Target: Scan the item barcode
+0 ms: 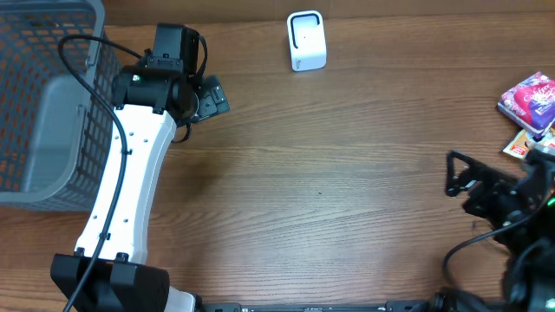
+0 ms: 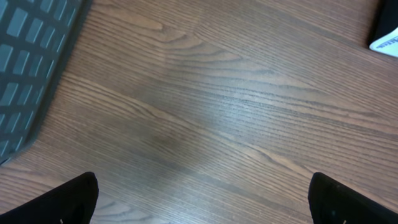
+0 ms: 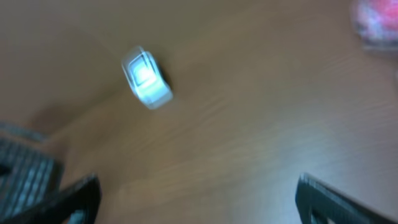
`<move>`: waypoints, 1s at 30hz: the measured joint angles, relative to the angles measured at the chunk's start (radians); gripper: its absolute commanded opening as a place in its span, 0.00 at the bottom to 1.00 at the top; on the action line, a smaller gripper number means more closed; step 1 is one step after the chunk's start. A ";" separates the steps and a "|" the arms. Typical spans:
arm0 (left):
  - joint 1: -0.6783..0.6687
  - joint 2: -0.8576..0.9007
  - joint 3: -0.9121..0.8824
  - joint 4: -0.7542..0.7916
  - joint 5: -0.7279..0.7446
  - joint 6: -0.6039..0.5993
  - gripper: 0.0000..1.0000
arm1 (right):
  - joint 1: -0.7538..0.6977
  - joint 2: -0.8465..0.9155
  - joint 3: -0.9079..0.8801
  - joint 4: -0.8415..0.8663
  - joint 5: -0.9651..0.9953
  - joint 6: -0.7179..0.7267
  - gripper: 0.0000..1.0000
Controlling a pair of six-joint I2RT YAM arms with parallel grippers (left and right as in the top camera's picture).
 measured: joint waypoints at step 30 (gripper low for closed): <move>0.000 0.000 0.000 0.000 0.000 0.000 1.00 | 0.334 -0.591 -0.797 0.742 0.163 0.002 1.00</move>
